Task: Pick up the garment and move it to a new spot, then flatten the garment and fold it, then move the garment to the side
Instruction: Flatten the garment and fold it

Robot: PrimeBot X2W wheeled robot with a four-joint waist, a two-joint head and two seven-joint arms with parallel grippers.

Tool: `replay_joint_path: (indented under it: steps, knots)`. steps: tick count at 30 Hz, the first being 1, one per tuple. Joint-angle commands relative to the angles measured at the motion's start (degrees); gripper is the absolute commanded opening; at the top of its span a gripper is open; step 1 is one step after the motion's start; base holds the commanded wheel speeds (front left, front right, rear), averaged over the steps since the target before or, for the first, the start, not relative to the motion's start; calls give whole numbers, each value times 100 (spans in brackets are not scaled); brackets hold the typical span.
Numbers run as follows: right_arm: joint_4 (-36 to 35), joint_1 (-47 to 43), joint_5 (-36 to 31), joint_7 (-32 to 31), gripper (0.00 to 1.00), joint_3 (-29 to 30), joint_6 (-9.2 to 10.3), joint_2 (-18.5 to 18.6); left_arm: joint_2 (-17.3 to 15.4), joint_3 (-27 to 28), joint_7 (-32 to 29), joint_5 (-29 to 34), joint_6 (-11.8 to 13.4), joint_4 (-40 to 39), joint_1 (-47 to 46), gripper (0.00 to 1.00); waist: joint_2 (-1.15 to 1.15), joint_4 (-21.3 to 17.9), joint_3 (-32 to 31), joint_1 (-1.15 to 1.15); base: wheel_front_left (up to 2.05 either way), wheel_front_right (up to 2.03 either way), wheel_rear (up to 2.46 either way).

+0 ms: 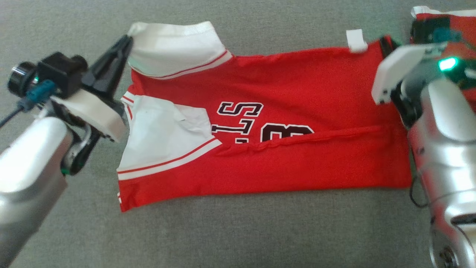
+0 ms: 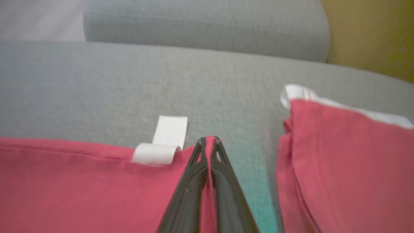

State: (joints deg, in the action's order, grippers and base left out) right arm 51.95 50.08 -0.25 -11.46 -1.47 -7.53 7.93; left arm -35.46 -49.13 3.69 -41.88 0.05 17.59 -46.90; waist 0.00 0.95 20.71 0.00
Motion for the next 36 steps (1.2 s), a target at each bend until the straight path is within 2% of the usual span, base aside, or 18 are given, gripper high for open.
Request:
replay_joint_path:
  steps: [1,5,9,14,22,28,36]
  knots:
    - [-289,356,270,124,0,-278,4,-59,-313,358,18,-15,50,-31,-390,0,0,-27,17,0,0,0,0]
    - [-585,651,1100,191,0,-781,4,68,-347,431,67,113,81,276,-726,0,0,-93,89,0,0,0,0]
    - [-813,943,1661,284,0,-1148,4,202,-246,470,235,296,52,722,-1188,0,0,-165,191,0,0,0,0]
    - [-780,1297,1965,483,0,-1261,4,276,-5,517,508,449,1,1346,-1744,0,0,-198,295,0,0,0,0]
    - [-262,1804,2134,1079,0,-1238,4,261,496,679,1027,575,-111,2403,-2517,0,0,-118,409,0,0,0,0]
    - [-90,1594,2323,1255,0,-1735,4,481,718,536,1108,663,-409,2724,-2362,0,0,39,317,0,0,0,0]
    - [-198,1041,2981,1152,0,-2371,4,1008,659,329,1037,424,-663,2507,-1610,0,0,193,9,0,0,0,0]
